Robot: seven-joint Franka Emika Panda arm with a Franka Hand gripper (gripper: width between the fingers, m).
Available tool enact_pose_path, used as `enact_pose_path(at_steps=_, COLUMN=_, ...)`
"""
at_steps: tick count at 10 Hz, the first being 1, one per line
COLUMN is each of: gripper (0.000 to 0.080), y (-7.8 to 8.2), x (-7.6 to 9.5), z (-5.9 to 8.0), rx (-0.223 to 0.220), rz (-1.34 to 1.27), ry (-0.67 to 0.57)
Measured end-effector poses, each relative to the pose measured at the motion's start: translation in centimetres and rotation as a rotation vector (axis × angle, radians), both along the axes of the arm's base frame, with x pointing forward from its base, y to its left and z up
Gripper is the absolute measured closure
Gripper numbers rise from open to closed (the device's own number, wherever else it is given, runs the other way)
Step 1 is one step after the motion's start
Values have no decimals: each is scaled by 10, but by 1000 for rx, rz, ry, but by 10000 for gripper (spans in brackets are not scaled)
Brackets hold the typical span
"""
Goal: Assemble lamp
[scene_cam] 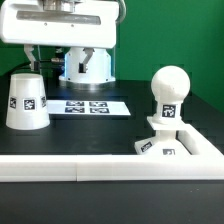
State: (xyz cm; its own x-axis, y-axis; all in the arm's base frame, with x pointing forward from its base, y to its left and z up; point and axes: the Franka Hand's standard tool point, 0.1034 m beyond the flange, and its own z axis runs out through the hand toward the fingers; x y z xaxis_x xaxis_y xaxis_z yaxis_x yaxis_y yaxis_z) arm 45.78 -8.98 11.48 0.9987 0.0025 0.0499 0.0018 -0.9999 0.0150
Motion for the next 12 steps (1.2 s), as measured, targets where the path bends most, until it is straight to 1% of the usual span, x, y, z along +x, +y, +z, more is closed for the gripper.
enact_pose_path(at_steps=1, gripper=101, y=-7, x=-20, z=-4, rx=9, rz=2, ry=1)
enact_pose_path(at_steps=2, gripper=101, y=-10, x=-36, z=-7, rx=15, rz=-7, ry=8)
enact_pose_path(at_steps=3, gripper=101, y=-11, x=-44, z=-8, rx=18, rz=-12, ry=13)
enact_pose_path(at_steps=4, gripper=101, y=-12, x=-48, z=-9, rx=20, rz=-18, ry=17)
enact_pose_path(at_steps=6, gripper=101, y=-13, x=-49, z=-11, rx=19, rz=-19, ry=22)
enact_pose_path(at_steps=9, gripper=101, y=-18, x=-41, z=-18, rx=8, rz=18, ry=31)
enact_pose_path(at_steps=11, gripper=101, y=-21, x=-44, z=-28, rx=5, rz=24, ry=32)
enact_pose_path(at_steps=12, gripper=101, y=-22, x=-46, z=-34, rx=-4, rz=23, ry=30)
